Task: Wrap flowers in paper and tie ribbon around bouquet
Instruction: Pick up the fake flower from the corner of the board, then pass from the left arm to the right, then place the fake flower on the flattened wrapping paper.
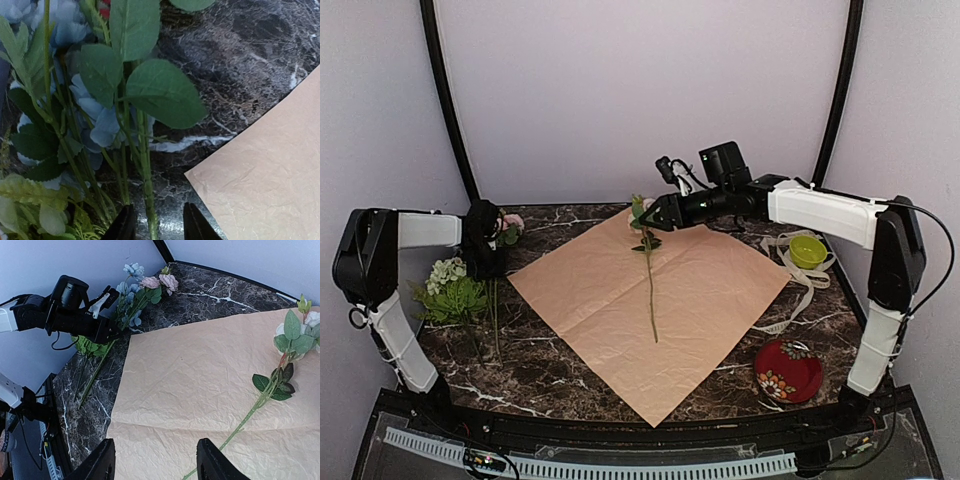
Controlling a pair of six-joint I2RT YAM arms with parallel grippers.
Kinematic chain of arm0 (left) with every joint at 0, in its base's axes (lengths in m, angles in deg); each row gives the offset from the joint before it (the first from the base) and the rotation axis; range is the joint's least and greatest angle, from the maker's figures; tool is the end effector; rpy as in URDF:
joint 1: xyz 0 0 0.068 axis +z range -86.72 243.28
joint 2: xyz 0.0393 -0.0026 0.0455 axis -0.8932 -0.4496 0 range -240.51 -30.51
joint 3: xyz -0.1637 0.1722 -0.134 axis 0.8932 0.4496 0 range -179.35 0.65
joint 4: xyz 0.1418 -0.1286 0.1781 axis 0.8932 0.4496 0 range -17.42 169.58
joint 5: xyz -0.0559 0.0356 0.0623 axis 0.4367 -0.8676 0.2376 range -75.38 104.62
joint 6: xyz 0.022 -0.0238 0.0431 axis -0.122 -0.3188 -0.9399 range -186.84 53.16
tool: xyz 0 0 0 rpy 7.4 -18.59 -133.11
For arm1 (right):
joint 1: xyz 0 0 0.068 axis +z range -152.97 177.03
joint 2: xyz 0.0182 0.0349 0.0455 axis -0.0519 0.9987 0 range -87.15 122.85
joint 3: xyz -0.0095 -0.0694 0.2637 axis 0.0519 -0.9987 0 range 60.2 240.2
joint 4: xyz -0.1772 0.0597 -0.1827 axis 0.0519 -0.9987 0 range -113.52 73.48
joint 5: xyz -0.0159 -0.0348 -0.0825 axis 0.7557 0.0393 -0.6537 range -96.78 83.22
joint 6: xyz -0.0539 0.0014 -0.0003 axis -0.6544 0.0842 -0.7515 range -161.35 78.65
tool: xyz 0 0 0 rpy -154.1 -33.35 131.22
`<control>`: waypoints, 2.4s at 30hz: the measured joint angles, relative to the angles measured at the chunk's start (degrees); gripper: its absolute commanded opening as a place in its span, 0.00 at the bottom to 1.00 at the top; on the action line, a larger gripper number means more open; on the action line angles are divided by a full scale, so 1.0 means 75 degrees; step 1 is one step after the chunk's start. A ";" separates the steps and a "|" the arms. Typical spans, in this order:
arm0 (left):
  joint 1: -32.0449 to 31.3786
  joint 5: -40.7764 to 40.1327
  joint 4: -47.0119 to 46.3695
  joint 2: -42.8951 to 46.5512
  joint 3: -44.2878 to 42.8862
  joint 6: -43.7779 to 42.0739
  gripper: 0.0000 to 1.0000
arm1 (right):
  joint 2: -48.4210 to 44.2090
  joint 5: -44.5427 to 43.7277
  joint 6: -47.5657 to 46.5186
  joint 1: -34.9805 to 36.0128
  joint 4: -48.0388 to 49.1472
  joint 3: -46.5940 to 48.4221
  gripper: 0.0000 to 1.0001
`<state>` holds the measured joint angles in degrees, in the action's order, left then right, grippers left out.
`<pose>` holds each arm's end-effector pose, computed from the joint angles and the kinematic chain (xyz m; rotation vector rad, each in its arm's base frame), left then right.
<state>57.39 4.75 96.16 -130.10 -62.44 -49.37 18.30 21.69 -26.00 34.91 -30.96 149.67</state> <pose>0.3498 -0.0299 0.1817 -0.3215 2.5763 0.0789 0.3315 0.2794 0.3050 -0.7414 2.0902 1.0607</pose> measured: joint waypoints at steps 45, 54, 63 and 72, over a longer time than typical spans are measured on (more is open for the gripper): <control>-0.3995 0.4141 -0.5321 0.4774 0.1341 0.0128 0.00 | -0.0364 0.2101 0.2871 0.1259 0.5024 -0.0017 0.69; -0.4648 0.4651 -0.6033 0.3984 0.1341 0.0259 0.00 | 0.0085 0.2159 0.3532 0.1393 0.5791 0.0105 0.00; -0.4715 0.3669 -0.5485 0.3995 0.1300 0.0306 0.78 | -0.0111 0.1110 0.3042 0.1128 0.3998 0.0224 0.00; -0.3366 0.1387 -0.2544 0.3587 0.0603 0.0720 0.78 | 0.0711 0.0629 0.1617 -0.0455 -0.0801 0.1961 0.00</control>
<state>32.15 15.15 77.08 -103.20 -57.91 -43.97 23.63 26.41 -13.87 31.50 -36.97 164.38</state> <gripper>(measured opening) 0.783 0.039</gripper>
